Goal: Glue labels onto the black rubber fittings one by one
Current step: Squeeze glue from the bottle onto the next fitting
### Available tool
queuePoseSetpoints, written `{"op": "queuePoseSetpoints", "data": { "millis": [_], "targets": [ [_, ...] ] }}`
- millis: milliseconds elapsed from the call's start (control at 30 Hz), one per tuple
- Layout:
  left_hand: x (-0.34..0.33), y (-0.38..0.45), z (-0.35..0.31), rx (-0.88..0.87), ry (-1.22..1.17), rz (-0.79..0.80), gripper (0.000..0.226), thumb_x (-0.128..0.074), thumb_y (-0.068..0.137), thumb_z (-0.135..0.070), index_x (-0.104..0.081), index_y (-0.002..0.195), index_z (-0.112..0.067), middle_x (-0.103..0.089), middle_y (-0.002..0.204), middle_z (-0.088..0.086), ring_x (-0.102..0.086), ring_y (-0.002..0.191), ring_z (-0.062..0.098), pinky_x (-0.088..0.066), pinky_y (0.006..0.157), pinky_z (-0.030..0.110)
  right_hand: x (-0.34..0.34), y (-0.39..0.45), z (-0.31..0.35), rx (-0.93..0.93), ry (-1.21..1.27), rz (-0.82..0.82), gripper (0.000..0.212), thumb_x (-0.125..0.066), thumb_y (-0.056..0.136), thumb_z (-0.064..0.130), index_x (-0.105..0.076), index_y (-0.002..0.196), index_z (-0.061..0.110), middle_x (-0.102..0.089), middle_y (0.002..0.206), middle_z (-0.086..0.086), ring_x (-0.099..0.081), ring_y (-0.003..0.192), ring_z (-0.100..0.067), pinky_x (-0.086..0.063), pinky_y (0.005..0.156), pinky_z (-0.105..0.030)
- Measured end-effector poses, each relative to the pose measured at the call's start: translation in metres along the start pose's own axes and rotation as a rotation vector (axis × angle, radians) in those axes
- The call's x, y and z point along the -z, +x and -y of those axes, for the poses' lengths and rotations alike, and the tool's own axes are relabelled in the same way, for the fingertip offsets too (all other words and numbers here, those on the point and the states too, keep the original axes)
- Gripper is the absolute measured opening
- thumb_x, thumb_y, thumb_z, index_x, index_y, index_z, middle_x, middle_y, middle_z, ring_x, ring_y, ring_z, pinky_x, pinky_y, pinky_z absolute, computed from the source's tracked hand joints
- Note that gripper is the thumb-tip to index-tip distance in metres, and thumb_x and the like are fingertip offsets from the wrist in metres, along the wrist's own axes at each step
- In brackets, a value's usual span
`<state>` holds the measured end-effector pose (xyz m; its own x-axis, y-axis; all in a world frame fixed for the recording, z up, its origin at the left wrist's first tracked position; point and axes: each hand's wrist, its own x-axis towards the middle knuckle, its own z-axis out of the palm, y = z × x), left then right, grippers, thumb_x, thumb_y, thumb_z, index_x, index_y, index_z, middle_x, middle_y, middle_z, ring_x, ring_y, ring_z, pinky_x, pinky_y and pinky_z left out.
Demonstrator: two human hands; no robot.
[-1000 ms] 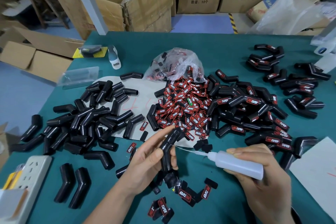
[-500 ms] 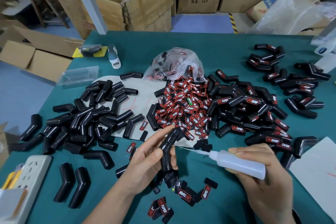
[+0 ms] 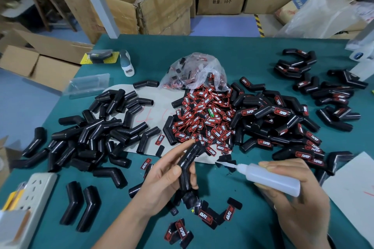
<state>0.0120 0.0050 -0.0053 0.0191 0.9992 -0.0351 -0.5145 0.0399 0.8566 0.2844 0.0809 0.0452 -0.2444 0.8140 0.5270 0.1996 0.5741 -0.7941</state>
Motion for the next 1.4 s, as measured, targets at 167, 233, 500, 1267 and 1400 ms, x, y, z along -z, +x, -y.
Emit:
{"op": "queuePoseSetpoints", "data": {
  "millis": [167, 233, 500, 1267, 1400],
  "targets": [
    [-0.0003, -0.0003, 0.0000, 0.003, -0.009, 0.000, 0.066, -0.068, 0.104, -0.029, -0.039, 0.161, -0.012, -0.064, 0.105, 0.011, -0.066, 0.087, 0.024, -0.057, 0.083, 0.040, -0.0013, -0.0015, -0.0022, 0.022, -0.004, 0.010, 0.028, -0.079, 0.085, 0.030, -0.063, 0.104, 0.018, -0.071, 0.113, 0.014, -0.070, 0.102, -0.021, -0.055, 0.079, -0.042],
    [0.0000, -0.0003, 0.0000, 0.002, -0.012, -0.002, 0.067, -0.068, 0.103, -0.028, -0.039, 0.161, -0.011, -0.064, 0.104, 0.012, -0.066, 0.087, 0.024, -0.057, 0.083, 0.040, -0.0006, -0.0017, -0.0034, 0.010, -0.006, 0.007, 0.028, -0.079, 0.084, 0.028, -0.063, 0.105, 0.018, -0.071, 0.113, 0.015, -0.070, 0.102, -0.023, -0.055, 0.078, -0.044],
    [-0.0010, -0.0005, -0.0014, 0.002, -0.008, -0.008, 0.066, -0.067, 0.104, -0.028, -0.039, 0.161, -0.011, -0.064, 0.105, 0.012, -0.065, 0.087, 0.024, -0.056, 0.083, 0.040, -0.0018, -0.0002, 0.0004, -0.003, -0.003, 0.011, 0.030, -0.074, 0.093, 0.043, -0.062, 0.105, 0.018, -0.070, 0.113, 0.014, -0.069, 0.103, -0.022, -0.055, 0.078, -0.043],
    [-0.0022, -0.0007, -0.0023, 0.024, 0.052, -0.037, 0.075, -0.076, 0.097, -0.034, -0.041, 0.160, -0.014, -0.061, 0.099, 0.011, -0.064, 0.084, 0.025, -0.055, 0.082, 0.040, -0.0029, 0.0011, 0.0032, 0.007, 0.026, 0.034, 0.029, -0.078, 0.088, 0.035, -0.062, 0.102, 0.015, -0.070, 0.107, 0.010, -0.069, 0.103, -0.018, -0.055, 0.084, -0.033],
    [-0.0027, -0.0007, -0.0030, 0.028, 0.052, -0.050, 0.076, -0.078, 0.096, -0.035, -0.042, 0.159, -0.014, -0.061, 0.098, 0.011, -0.064, 0.083, 0.026, -0.055, 0.081, 0.040, -0.0031, 0.0019, 0.0052, -0.002, 0.034, 0.036, 0.032, -0.074, 0.093, 0.044, -0.062, 0.102, 0.016, -0.070, 0.108, 0.012, -0.069, 0.104, -0.015, -0.055, 0.085, -0.030]
  ]
}}
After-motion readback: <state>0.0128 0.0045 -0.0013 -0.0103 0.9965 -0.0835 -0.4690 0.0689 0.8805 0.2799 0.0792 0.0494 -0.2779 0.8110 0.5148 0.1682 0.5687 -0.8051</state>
